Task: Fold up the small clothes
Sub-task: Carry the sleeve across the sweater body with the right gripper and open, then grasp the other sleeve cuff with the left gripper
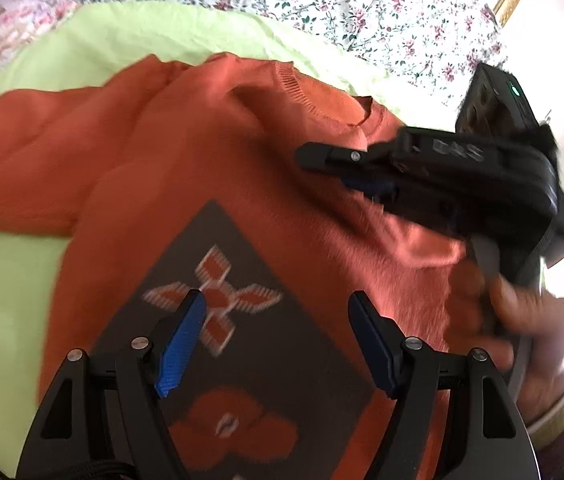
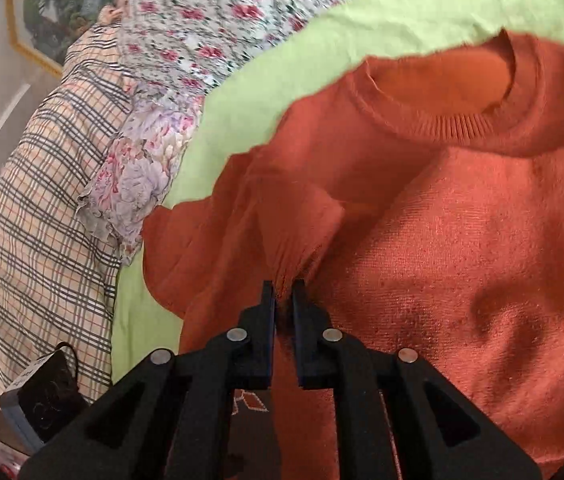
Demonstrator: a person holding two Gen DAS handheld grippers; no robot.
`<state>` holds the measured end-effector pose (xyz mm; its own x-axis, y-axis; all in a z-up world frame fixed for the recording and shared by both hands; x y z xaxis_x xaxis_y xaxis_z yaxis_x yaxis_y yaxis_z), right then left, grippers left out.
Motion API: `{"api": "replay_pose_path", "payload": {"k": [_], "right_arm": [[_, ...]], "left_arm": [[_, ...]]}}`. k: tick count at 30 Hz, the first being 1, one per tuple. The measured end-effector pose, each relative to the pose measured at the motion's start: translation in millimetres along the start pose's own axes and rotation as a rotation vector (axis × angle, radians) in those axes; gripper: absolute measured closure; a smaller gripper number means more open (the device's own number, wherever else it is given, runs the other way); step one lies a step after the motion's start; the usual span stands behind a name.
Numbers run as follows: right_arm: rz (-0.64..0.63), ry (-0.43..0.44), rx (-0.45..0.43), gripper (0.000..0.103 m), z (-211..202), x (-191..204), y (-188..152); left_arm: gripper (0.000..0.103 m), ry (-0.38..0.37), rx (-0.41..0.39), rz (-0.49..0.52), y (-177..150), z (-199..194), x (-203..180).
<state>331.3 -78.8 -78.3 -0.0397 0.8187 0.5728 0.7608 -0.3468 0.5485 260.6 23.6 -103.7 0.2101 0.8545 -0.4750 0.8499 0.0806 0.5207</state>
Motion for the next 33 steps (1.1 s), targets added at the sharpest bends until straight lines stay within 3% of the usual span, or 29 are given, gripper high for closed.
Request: {"api": "replay_pose_path", "payload": {"k": [2, 5, 9, 10, 12, 13, 16, 19, 22, 27, 30, 33], "right_arm": [[0.030, 0.028, 0.007, 0.078, -3.3, -2.7, -2.8], [0.031, 0.028, -0.044, 0.077, -27.8, -8.6, -5.7], [0.073, -0.007, -0.127, 0.077, -73.7, -31.1, -11.9], [0.086, -0.021, -0.148, 0.076, -88.1, -40.0, -16.6], [0.110, -0.042, -0.173, 0.076, -106.0, -51.1, -23.3], [0.126, -0.056, -0.187, 0.076, -115.1, -59.0, -27.5], [0.165, -0.102, -0.220, 0.076, -136.2, -78.7, -37.3], [0.175, -0.136, -0.239, 0.076, -150.9, -91.6, -42.6], [0.167, -0.224, -0.271, 0.076, -168.9, -113.8, -42.0], [0.202, -0.330, -0.295, 0.076, -189.7, -157.1, -23.6], [0.197, -0.411, -0.308, 0.061, -198.9, -184.4, -3.6], [0.195, -0.459, -0.280, 0.059, -192.4, -207.6, 17.8]], "left_arm": [[0.026, -0.003, 0.001, -0.001, 10.2, 11.2, -1.3], [0.023, -0.021, 0.000, -0.010, 29.9, 30.0, -3.1], [0.026, -0.024, -0.019, -0.053, 56.1, 49.2, 4.2], [0.034, -0.024, -0.031, -0.064, 60.8, 50.5, 6.8], [0.066, -0.018, -0.058, -0.077, 69.4, 50.6, 13.6], [0.096, -0.023, -0.058, -0.087, 71.4, 52.1, 17.4], [0.098, -0.013, -0.098, -0.090, 74.8, 41.7, 21.8], [0.098, 0.028, -0.214, -0.056, 84.2, 11.8, 23.0], [0.098, 0.098, -0.178, -0.065, 80.9, 14.4, 43.4], [0.098, 0.089, -0.204, -0.044, 83.1, 9.6, 38.7], [0.098, 0.140, -0.231, -0.052, 83.1, 5.9, 45.7], [0.098, 0.121, -0.239, -0.084, 81.6, 5.5, 51.2]]}}
Point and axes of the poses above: each gripper's, at about its wrist camera, not at the fingertips, and z roughly the way its jaws point, x to its left, y to its top, the point moved 10 cm from there along z, roughly the way its jaws point, and after that the axes turned 9 degrees about -y, right-handed, at the moved point
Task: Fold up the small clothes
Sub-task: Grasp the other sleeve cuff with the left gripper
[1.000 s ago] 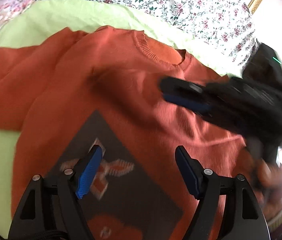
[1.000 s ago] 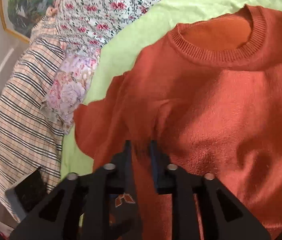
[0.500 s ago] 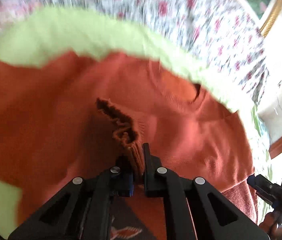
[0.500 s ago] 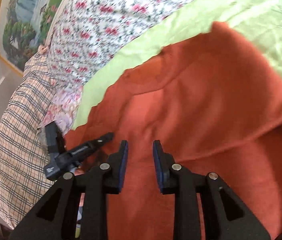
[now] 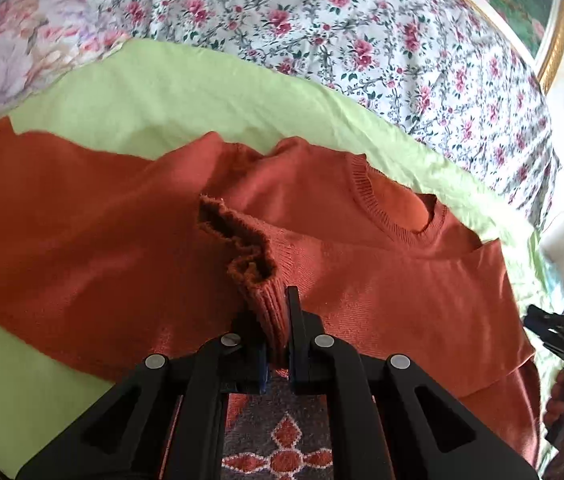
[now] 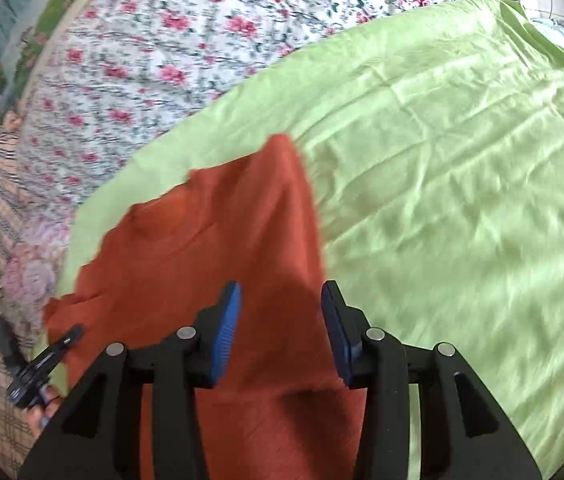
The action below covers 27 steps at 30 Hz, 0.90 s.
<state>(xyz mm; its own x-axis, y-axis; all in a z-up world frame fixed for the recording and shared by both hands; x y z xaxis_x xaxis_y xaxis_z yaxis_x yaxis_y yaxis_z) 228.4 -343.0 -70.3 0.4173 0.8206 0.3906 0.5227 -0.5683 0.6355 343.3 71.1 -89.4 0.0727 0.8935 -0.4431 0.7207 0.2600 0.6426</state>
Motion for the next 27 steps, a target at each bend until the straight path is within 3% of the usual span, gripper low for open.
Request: {"api": "replay_pose_path", "payload": {"k": [7, 9, 12, 15, 19, 23, 25, 27], "right_arm": [[-0.104, -0.048, 0.089, 0.060, 49.5, 2.4, 8.0], [-0.135, -0.062, 0.084, 0.093, 56.3, 5.5, 9.2], [-0.096, -0.017, 0.037, 0.092, 41.1, -2.5, 17.2], [-0.049, -0.026, -0.019, 0.093, 25.1, -15.1, 21.0], [-0.040, -0.065, 0.034, 0.093, 44.1, -25.8, 6.5], [-0.028, -0.086, 0.031, 0.088, 38.4, -25.8, 11.7], [-0.055, -0.146, -0.037, 0.085, 21.8, -23.4, 19.5], [-0.087, -0.108, -0.101, 0.085, -1.0, -1.8, 23.6]], "left_arm": [[0.098, 0.029, 0.026, 0.041, -8.5, 1.1, 0.3], [0.098, 0.023, 0.029, 0.048, -8.2, 0.5, -3.3], [0.098, -0.022, 0.016, 0.089, -5.5, -1.8, -23.8], [0.098, 0.015, 0.032, 0.131, -10.2, 7.2, -28.5], [0.097, 0.017, 0.063, 0.077, -15.8, 12.6, -12.5], [0.097, 0.021, 0.071, 0.088, -17.7, 10.7, -9.7], [0.097, 0.027, 0.076, 0.098, -20.1, 11.9, -11.3], [0.097, 0.046, 0.089, 0.110, -22.1, 15.9, -12.6]]}}
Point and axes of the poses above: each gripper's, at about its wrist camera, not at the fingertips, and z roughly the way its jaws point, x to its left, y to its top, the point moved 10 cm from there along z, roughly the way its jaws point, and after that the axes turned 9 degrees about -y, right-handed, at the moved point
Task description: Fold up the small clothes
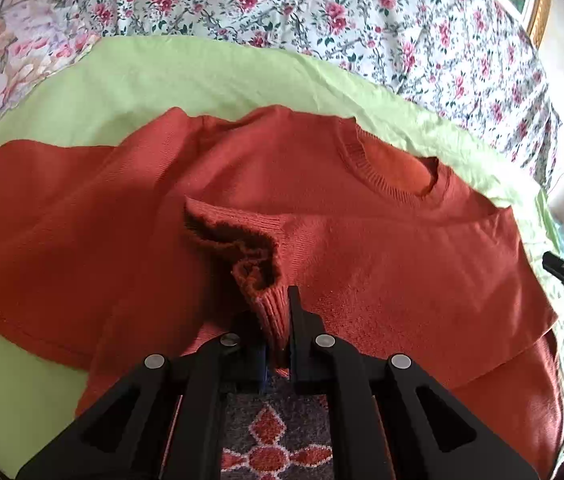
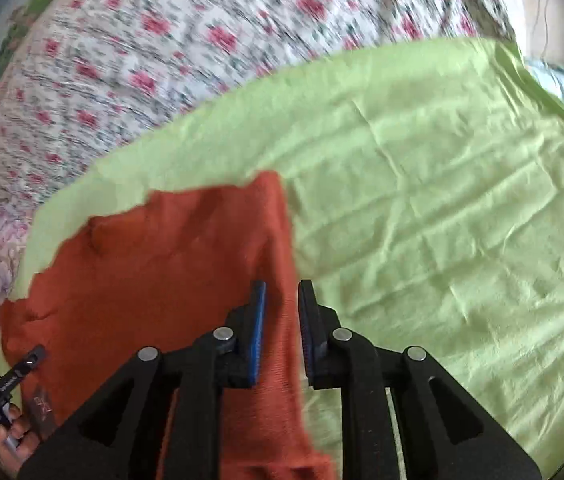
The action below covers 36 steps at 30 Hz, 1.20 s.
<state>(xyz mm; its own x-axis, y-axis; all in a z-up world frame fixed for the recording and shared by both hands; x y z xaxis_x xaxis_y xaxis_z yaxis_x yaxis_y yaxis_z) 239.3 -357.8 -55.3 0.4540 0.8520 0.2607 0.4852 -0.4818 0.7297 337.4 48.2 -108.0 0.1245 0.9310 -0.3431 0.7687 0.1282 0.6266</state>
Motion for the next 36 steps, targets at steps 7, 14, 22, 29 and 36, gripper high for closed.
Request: {"api": "replay_pose_path", "payload": {"k": [7, 14, 22, 29, 36], "right_arm": [[-0.017, 0.047, 0.149, 0.087, 21.4, 10.9, -33.1], [-0.025, 0.134, 0.098, 0.064, -30.7, 35.4, -46.4], [-0.121, 0.262, 0.156, 0.064, -63.4, 89.0, -121.7], [-0.197, 0.269, 0.184, 0.061, -72.1, 116.5, -146.7], [-0.216, 0.254, 0.188, 0.061, -71.5, 123.8, -149.3]], "left_arm": [[0.088, -0.022, 0.007, -0.015, -10.5, -23.4, 8.5], [0.080, -0.011, -0.081, -0.094, -21.3, -87.0, 57.4], [0.044, 0.171, -0.198, -0.361, -9.5, -139.5, 199.1], [0.028, 0.165, -0.276, -0.670, 30.9, -145.4, 328.9], [0.043, 0.137, -0.342, -0.741, 66.5, -135.2, 391.1]]}}
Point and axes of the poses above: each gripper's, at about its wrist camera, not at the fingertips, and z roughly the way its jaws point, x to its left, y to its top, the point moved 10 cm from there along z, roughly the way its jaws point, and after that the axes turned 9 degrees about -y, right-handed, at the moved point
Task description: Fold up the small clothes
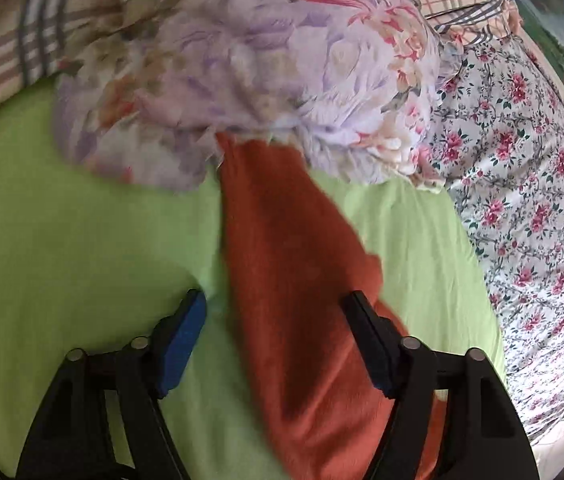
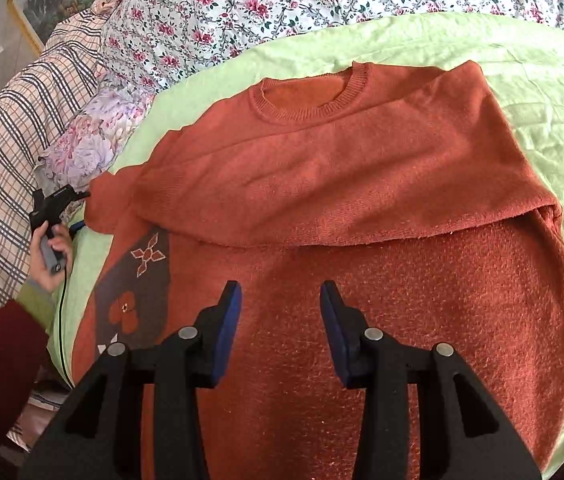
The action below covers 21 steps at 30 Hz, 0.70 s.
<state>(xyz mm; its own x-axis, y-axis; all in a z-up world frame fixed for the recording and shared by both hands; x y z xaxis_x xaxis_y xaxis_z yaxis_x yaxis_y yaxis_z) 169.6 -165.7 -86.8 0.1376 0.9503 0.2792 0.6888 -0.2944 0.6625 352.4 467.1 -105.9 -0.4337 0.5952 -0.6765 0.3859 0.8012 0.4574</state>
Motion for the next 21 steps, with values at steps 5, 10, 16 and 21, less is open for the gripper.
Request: {"api": "replay_pose_path", "payload": {"k": [5, 10, 16, 21], "right_arm": [[-0.003, -0.002, 0.008, 0.061, 2.6, 1.8, 0.0], [-0.007, 0.016, -0.004, 0.061, -3.0, 6.5, 0.5], [0.008, 0.028, -0.020, 0.061, -9.8, 6.1, 0.4], [0.030, 0.020, -0.037, 0.061, -17.5, -3.7, -0.4]], "left_arm": [[0.101, 0.006, 0.011, 0.038, -5.1, 6.8, -6.3], [0.101, -0.072, -0.048, 0.107, -25.4, -29.5, -46.4], [0.101, -0.218, -0.030, 0.284, -85.1, -65.3, -145.7], [0.101, -0.383, 0.070, 0.432, -170.7, -67.9, -246.6]]}}
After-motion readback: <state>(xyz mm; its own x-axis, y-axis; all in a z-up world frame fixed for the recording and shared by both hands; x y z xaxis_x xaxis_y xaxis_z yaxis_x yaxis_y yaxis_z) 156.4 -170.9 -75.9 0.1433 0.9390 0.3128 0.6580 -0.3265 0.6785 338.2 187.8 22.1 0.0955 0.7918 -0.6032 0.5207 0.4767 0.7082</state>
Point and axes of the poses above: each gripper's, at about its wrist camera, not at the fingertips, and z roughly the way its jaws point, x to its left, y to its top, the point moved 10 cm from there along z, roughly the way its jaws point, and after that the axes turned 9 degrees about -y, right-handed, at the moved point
